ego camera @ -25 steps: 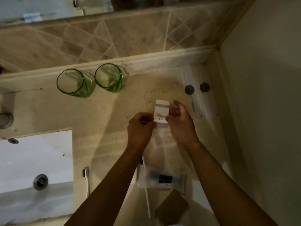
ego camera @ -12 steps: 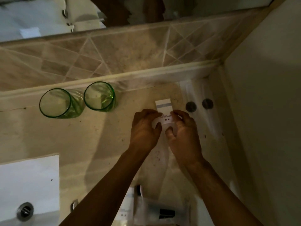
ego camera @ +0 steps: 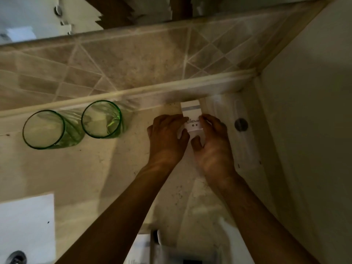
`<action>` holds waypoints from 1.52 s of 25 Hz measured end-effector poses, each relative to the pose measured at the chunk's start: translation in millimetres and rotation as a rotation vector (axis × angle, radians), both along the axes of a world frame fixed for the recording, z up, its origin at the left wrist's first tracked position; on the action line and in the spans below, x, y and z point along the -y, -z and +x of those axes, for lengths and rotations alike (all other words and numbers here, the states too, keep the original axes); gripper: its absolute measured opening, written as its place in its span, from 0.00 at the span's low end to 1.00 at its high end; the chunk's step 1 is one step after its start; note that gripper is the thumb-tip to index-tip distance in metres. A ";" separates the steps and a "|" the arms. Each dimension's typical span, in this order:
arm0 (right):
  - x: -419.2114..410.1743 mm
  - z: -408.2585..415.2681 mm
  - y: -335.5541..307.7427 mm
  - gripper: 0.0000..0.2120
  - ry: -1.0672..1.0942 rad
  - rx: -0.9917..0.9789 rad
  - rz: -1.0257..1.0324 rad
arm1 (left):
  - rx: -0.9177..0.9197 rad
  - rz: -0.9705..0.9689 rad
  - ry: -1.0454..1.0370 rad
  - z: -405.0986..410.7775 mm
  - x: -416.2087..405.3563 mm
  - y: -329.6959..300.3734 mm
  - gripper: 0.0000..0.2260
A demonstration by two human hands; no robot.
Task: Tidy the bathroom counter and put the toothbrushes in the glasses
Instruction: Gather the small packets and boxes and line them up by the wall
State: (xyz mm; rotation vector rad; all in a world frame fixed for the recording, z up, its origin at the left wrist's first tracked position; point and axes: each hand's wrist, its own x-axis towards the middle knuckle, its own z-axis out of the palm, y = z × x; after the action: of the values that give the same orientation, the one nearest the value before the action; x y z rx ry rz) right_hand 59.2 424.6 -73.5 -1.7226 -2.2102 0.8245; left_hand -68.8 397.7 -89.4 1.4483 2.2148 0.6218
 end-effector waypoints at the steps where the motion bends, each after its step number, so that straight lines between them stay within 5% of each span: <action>1: -0.5 -1.7 0.3 0.26 0.007 -0.009 -0.009 | -0.003 0.019 0.001 -0.8 -0.4 1.4 0.16; 15: 2.6 -8.2 3.1 0.29 0.094 -0.120 -0.006 | 0.024 0.019 0.012 0.5 2.9 -2.1 0.22; 19: 18.2 2.9 -2.6 0.25 0.079 -0.187 0.015 | 0.170 0.031 -0.048 -1.2 25.4 -9.9 0.24; 23: 57.2 18.4 -22.2 0.19 0.142 -0.195 -0.099 | 0.099 0.114 -0.118 -9.1 83.3 -23.1 0.17; 28: 125.0 33.2 -32.2 0.10 -0.087 -0.184 -0.226 | 0.168 0.070 -0.257 -20.2 191.7 -34.4 0.11; 33: 192.7 18.1 -36.0 0.14 -0.381 -0.018 -0.311 | 0.318 -0.059 -0.449 -14.0 278.9 -36.3 0.09; 38: 227.1 -5.2 -44.2 0.20 -0.332 0.137 -0.294 | 0.412 -0.104 -0.517 2.9 306.3 -41.2 0.12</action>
State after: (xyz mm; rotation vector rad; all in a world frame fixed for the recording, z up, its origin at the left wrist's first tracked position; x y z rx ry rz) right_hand 53.9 197.4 -29.3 -1.5915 -2.6250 1.1912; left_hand -65.9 91.4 -48.2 0.6119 2.2338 0.8607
